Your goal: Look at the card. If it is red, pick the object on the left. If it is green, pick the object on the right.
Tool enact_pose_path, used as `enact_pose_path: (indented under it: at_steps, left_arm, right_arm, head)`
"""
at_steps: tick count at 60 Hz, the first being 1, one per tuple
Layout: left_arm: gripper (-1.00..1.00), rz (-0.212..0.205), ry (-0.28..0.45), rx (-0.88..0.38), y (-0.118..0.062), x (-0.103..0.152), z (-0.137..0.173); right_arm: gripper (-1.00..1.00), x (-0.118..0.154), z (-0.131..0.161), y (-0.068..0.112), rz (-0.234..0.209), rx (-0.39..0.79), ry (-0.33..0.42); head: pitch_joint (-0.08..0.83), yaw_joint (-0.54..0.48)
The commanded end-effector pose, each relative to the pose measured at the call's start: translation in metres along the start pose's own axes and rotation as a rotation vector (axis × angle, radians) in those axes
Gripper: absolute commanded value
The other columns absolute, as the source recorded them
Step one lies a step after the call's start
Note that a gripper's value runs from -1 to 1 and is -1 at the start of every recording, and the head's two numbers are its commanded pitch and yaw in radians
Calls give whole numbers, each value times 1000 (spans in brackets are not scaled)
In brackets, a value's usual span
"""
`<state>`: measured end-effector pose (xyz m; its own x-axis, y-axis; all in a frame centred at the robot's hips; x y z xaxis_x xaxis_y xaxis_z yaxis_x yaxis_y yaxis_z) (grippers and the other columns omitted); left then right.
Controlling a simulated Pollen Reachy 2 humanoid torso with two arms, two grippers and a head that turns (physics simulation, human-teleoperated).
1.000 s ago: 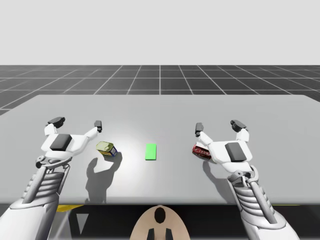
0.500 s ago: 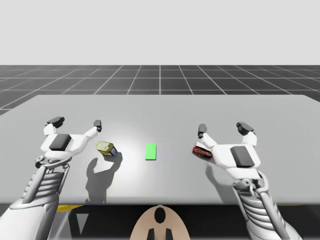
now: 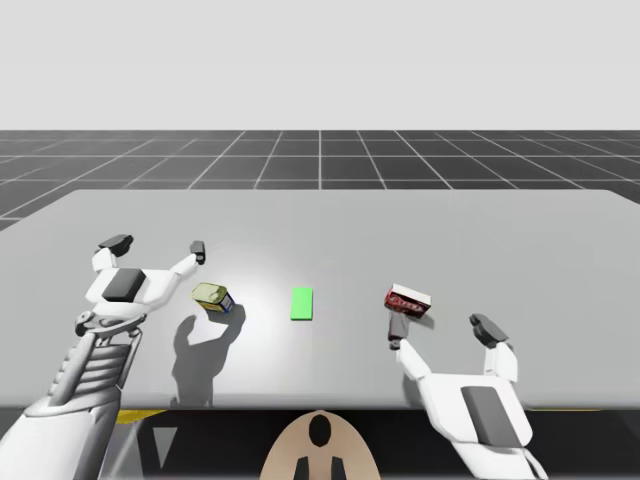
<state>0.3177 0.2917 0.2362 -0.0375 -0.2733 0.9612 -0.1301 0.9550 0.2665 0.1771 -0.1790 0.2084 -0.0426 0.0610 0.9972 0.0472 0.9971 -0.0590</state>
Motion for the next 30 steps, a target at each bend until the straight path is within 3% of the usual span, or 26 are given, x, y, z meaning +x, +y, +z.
enact_pose_path:
  at_steps: [1,22,30]
  left_arm:
    - [-1000,3,-1,-2,0,0,0]
    - [-1000,7,-2,-9,-1,0,-1]
    - [-1000,8,-3,-8,0,0,-1]
  right_arm:
    - [-1000,-28,13,20,-106,-54,61]
    - [-1000,-51,-34,26,-159,-91,182]
    - [-1000,-54,-50,29,-140,-88,196]
  head:
    - [664,-362]
    - [649,-358]
    - [652,-359]
